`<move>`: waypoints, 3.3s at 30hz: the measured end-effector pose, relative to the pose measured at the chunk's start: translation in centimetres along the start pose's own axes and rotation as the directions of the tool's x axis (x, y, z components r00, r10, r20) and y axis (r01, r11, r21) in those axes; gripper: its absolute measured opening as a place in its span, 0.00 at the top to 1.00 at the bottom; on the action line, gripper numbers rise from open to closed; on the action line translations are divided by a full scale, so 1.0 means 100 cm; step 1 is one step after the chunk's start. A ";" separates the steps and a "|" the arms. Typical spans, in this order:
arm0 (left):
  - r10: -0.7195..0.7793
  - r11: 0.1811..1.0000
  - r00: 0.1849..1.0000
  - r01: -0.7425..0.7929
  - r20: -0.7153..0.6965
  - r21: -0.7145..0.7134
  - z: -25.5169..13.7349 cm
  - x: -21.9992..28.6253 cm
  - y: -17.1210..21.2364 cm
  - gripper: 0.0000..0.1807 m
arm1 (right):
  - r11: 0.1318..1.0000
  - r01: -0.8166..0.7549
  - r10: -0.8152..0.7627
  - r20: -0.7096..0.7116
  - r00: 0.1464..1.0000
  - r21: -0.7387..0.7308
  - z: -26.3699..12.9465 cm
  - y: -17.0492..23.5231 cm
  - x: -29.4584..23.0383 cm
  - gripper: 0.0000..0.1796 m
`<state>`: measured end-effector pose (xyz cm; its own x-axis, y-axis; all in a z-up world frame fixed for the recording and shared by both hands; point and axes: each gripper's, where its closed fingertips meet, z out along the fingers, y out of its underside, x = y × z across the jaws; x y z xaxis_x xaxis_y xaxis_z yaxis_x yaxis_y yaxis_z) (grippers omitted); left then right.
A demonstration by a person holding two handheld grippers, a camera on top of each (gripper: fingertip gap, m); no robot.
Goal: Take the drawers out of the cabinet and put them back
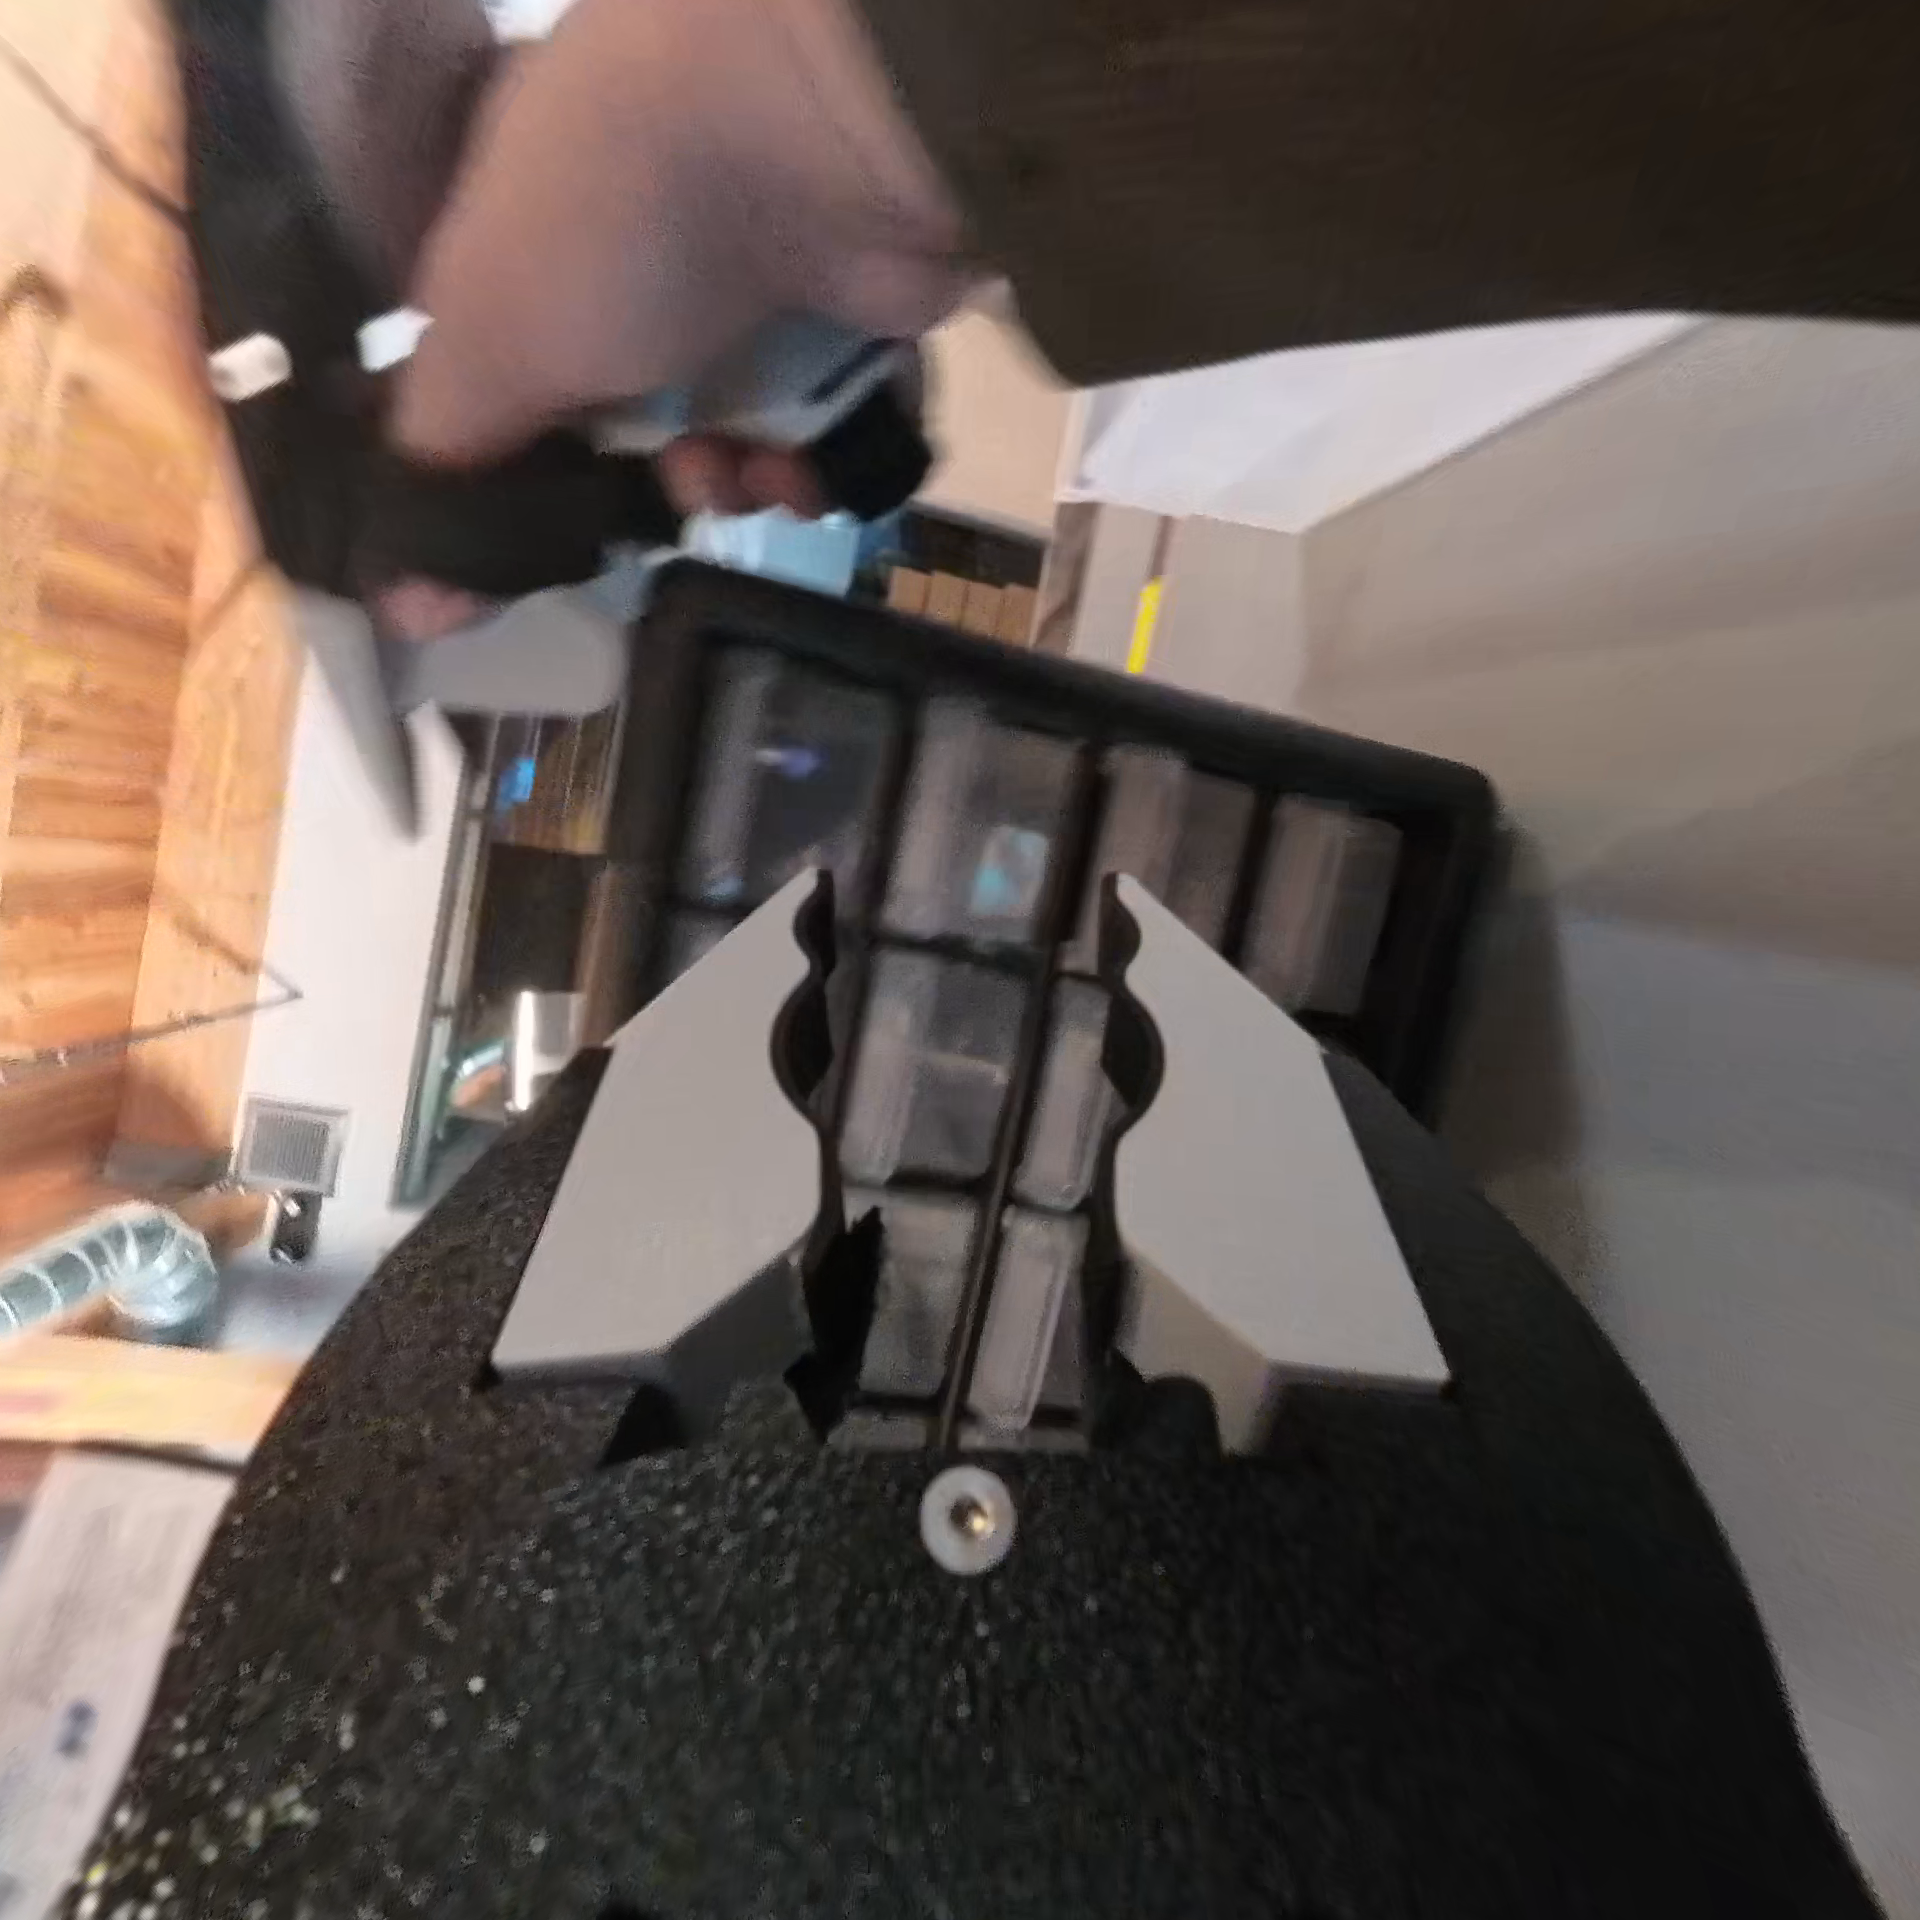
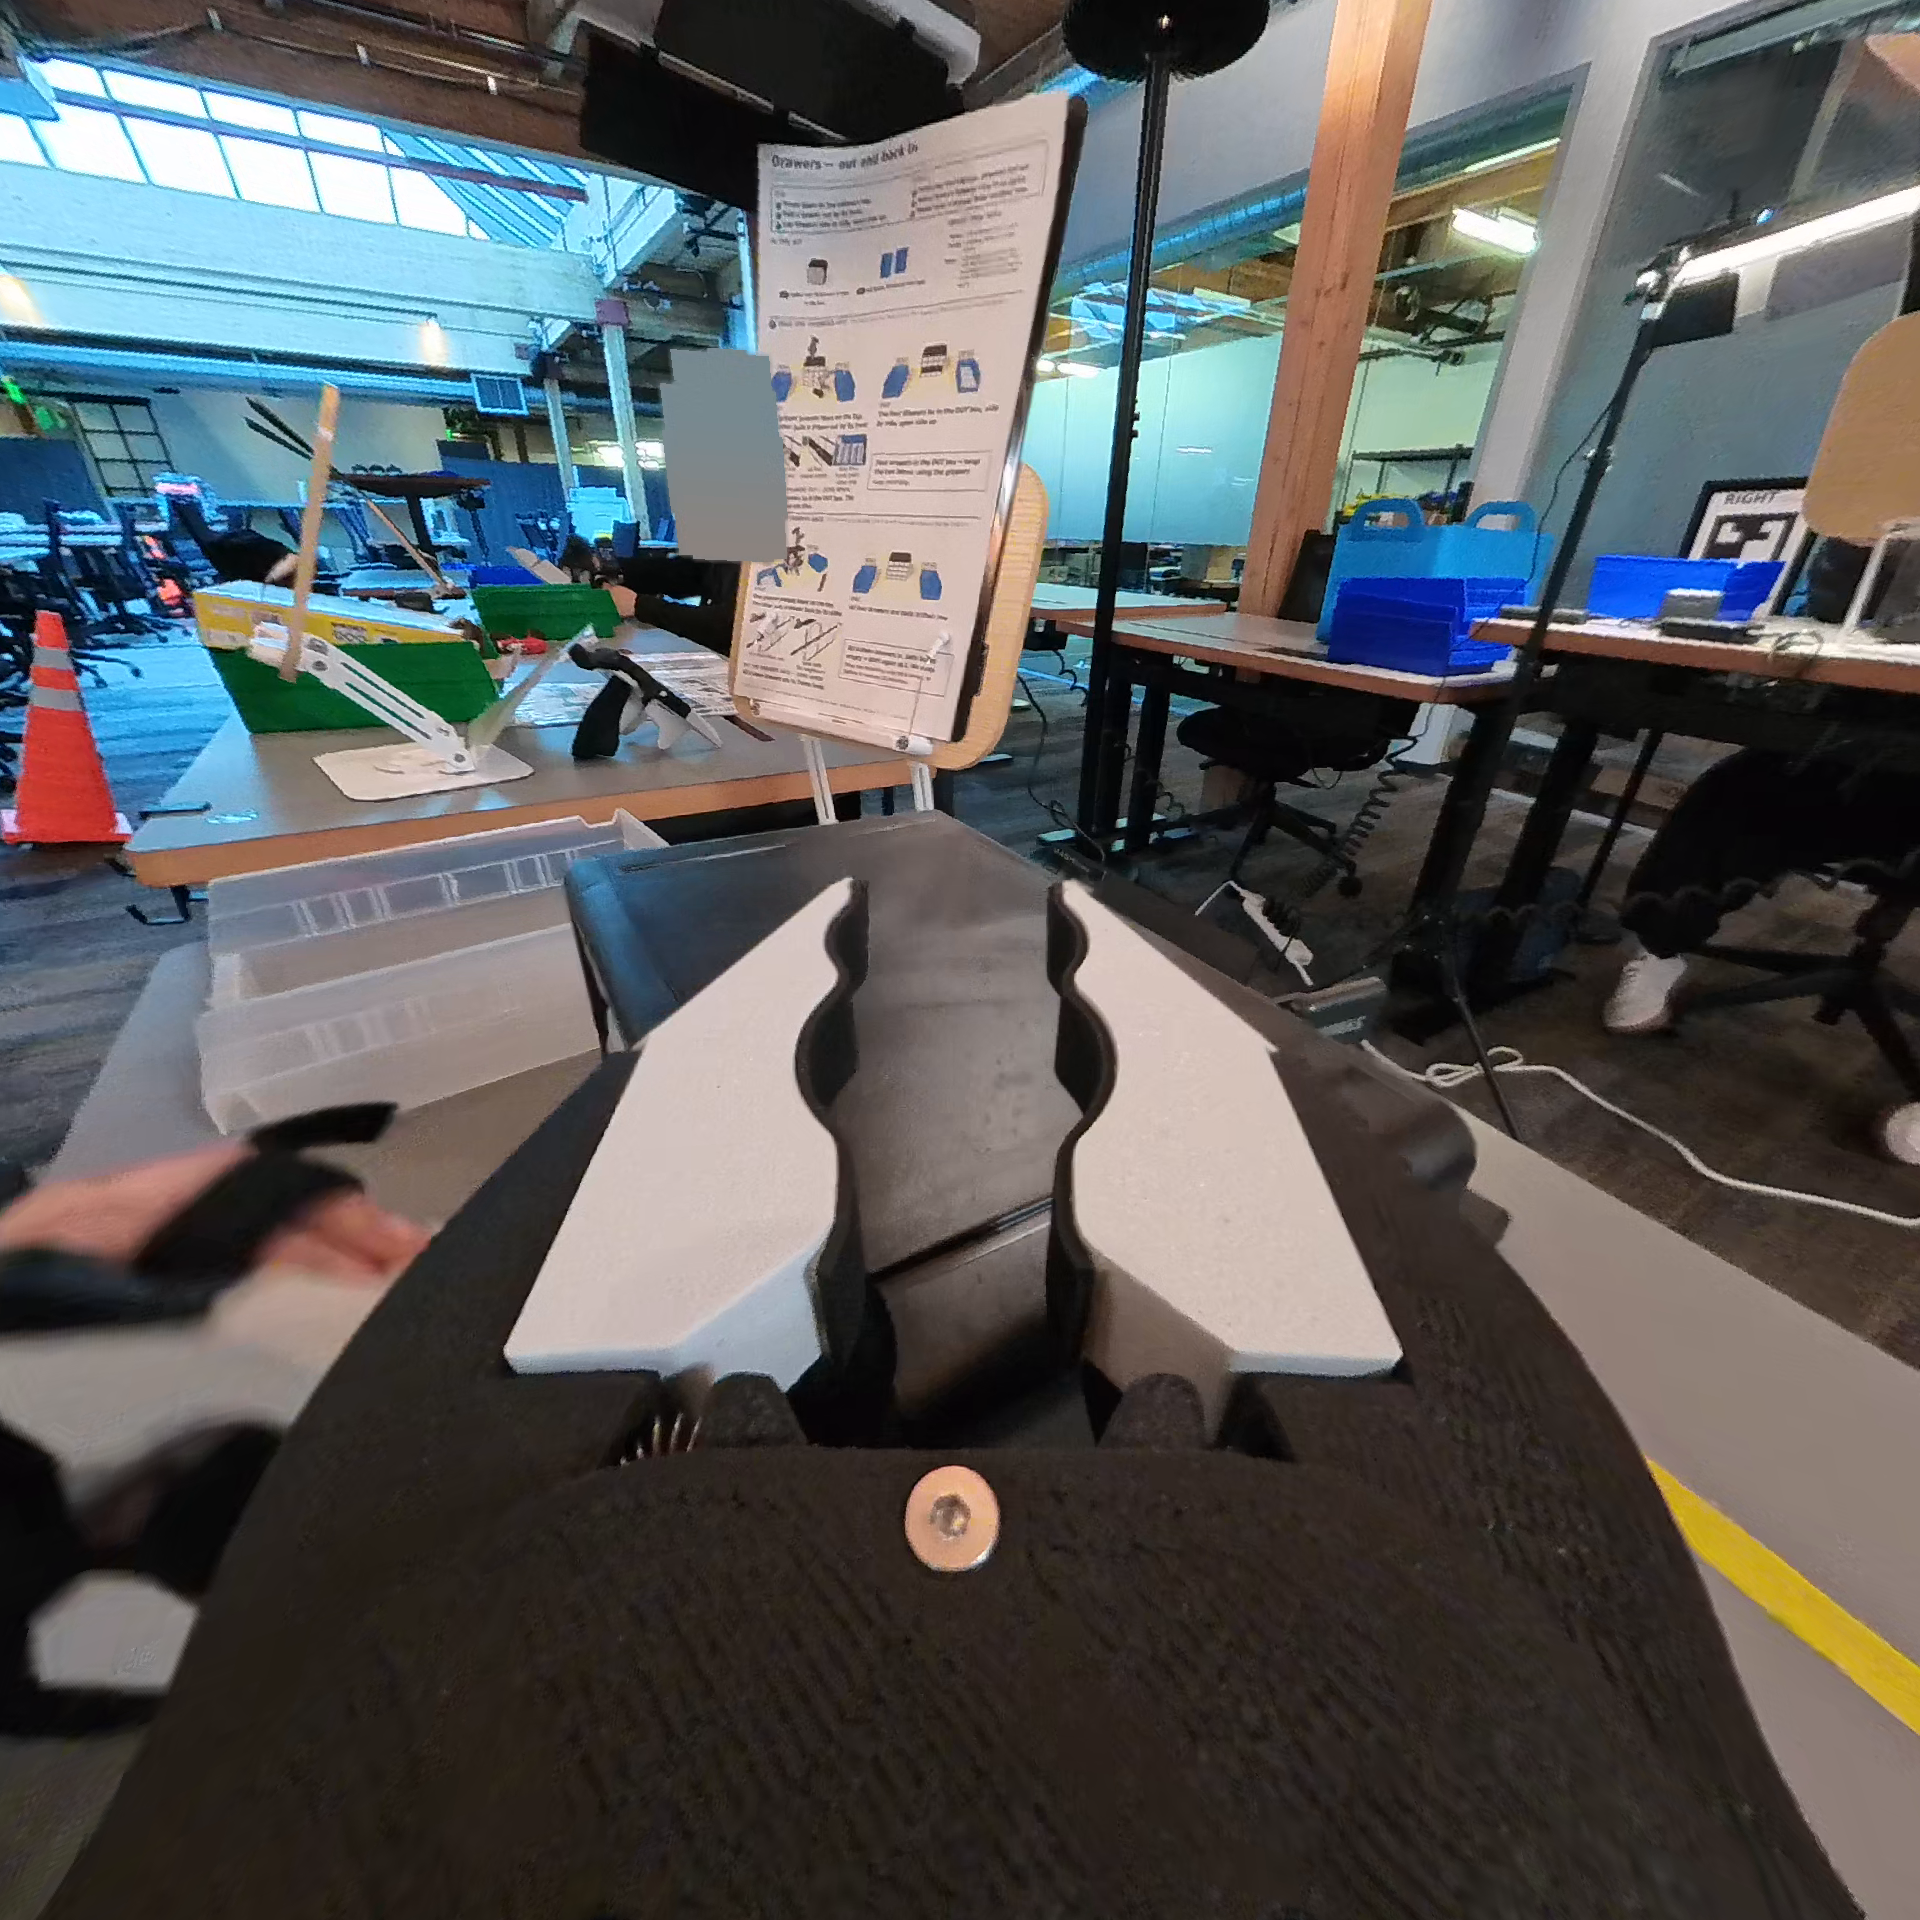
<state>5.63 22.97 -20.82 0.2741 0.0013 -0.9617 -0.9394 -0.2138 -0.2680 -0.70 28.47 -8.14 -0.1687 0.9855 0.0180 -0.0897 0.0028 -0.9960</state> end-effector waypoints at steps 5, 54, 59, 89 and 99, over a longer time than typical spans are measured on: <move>-0.404 0.914 0.903 0.404 0.150 0.030 -0.039 -0.110 0.045 0.68 | 0.992 0.110 -0.105 -0.075 0.992 0.066 -0.004 -0.015 0.002 0.81; -0.610 0.744 0.644 0.666 -0.462 -0.055 -0.053 -0.108 0.166 0.77 | 0.131 0.887 -0.991 -0.044 0.125 -0.442 0.099 0.178 -0.134 0.84; -0.610 0.742 0.641 0.668 -0.465 -0.053 -0.053 -0.108 0.165 0.77 | 0.050 0.885 -0.999 -0.028 0.042 -0.462 0.102 0.180 -0.132 0.89; -0.615 0.728 0.626 0.685 -0.480 -0.040 -0.053 -0.108 0.166 0.77 | -0.011 0.901 -0.998 -0.044 -0.033 -0.433 0.069 0.177 -0.186 0.58; -0.616 0.727 0.624 0.686 -0.481 -0.040 -0.053 -0.108 0.166 0.77 | -0.019 0.840 -1.000 0.026 -0.006 -0.542 0.092 0.190 -0.150 0.58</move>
<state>-11.81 14.25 -14.57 0.8484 -0.3375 -0.4077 -0.4864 -0.1934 -0.8521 -8.87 12.22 -26.50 0.0650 -0.0134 0.9978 0.3921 0.9198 -0.0132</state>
